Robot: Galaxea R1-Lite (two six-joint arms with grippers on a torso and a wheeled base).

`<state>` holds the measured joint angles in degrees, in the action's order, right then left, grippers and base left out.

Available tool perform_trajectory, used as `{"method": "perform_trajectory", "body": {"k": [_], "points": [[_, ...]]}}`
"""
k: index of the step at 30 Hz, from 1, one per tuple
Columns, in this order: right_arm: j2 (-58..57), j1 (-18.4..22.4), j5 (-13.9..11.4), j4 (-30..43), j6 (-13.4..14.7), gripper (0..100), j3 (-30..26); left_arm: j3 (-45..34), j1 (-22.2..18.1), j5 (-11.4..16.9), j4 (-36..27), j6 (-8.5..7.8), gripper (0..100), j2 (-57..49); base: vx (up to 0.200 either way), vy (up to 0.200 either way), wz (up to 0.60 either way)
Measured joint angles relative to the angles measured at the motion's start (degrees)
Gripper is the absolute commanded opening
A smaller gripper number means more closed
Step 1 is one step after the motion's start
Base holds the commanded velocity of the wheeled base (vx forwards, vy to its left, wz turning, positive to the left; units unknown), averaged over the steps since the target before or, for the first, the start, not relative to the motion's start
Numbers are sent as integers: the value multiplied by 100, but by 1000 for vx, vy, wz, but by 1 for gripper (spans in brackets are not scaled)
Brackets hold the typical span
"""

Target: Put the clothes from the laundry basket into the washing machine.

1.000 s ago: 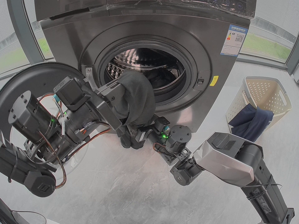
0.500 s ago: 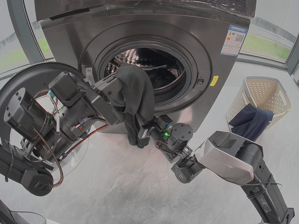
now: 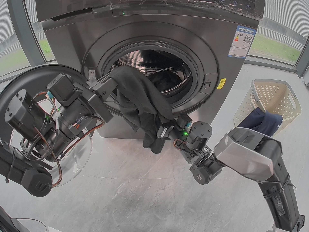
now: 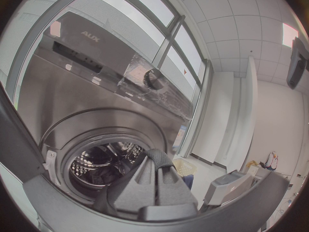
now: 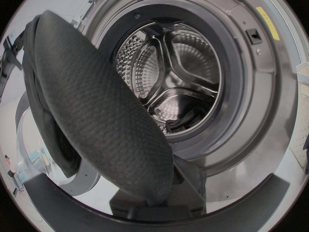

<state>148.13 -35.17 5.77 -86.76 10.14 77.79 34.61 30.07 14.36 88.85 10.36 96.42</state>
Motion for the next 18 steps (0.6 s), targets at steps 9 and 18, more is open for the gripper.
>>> {"method": "perform_trajectory", "body": {"k": [9, 18], "points": [[-879, 194, 158, -63, 94, 0, -972, -241, -759, 28, -9, -62, 0, 455, 0, 0, 0], [-1412, 166, 180, -68, 162, 0, -1302, -606, -1191, 215, 9, -246, 0, 1139, 0, 0, 0]]}}
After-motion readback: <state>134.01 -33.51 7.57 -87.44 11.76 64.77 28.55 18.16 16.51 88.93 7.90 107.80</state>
